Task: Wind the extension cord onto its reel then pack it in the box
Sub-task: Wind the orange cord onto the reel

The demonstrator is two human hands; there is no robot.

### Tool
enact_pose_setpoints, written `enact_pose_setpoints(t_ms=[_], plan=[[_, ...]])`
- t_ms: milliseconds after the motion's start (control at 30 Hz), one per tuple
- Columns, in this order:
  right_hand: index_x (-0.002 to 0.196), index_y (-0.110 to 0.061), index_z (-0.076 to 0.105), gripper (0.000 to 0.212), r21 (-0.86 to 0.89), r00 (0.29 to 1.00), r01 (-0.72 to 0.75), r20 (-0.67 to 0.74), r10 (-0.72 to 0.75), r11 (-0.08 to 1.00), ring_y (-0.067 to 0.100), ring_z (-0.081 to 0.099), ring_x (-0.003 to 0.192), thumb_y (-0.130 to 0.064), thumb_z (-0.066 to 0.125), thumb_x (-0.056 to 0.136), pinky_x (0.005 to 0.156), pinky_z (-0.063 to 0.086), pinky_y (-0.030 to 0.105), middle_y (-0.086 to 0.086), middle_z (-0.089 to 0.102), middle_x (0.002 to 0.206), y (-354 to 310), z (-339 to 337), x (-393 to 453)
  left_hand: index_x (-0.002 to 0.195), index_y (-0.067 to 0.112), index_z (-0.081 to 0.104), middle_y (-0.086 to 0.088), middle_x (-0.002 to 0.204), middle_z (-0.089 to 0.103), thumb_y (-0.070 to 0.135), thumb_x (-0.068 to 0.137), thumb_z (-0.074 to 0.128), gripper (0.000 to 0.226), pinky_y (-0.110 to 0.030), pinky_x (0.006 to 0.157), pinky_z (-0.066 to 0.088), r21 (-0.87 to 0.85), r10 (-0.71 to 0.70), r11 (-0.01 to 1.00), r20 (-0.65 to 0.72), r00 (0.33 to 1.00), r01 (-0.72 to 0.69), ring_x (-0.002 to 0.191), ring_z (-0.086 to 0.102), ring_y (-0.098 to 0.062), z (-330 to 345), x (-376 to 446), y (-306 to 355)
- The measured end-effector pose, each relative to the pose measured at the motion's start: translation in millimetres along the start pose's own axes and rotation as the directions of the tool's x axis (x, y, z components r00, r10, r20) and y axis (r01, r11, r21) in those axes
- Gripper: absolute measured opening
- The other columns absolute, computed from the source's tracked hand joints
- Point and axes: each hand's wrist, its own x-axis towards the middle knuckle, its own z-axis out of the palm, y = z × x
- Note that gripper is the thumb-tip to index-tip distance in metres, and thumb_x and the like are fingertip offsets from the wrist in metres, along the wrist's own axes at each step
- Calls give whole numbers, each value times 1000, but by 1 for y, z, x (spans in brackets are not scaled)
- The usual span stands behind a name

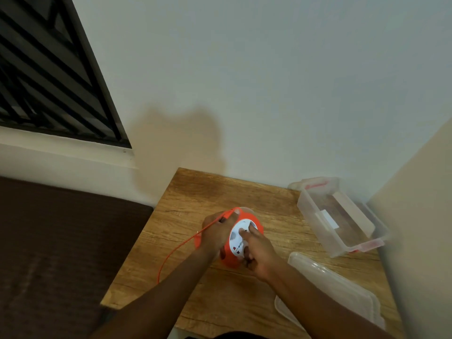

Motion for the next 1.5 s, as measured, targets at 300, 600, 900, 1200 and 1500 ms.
enact_pose_setpoints(t_ms=[300,600,900,1200,1500], plan=[[153,-33,26,76,-662,883,418,133,-450,623,21,70,88,-31,65,88,71,57,33,1,65,118,6,-18,-13,101,9,79,-10,91,83,44,92,75,36,-47,75,67,-31,-110,993,143,984,116,84,81,-30,-13,16,13],[123,-26,60,58,-556,474,533,821,-319,-638,38,53,123,-8,81,72,67,61,44,15,40,149,-21,-48,2,115,12,75,-9,97,83,47,95,69,41,-31,62,63,98,-133,989,337,932,106,84,81,-26,-27,24,27],[138,-25,53,59,-294,519,447,854,-22,-845,45,40,132,-17,76,84,95,46,62,13,21,159,-37,-35,-12,116,14,74,-9,102,82,50,91,73,44,-49,84,66,180,-198,975,410,890,133,91,80,-31,-26,27,27],[144,-42,40,66,-233,582,269,812,-34,-935,45,62,104,-29,72,87,107,23,72,29,38,147,-29,-11,-13,103,18,78,-4,93,83,55,90,71,40,-33,76,64,383,-152,923,439,886,-32,83,80,-21,-35,31,43],[151,-36,25,78,-353,593,273,794,-132,-895,38,58,118,-32,72,88,110,31,58,20,55,133,-50,-10,-12,110,3,76,-19,102,80,46,95,70,46,-40,76,65,214,-167,974,462,871,73,83,78,-29,-40,41,35]])
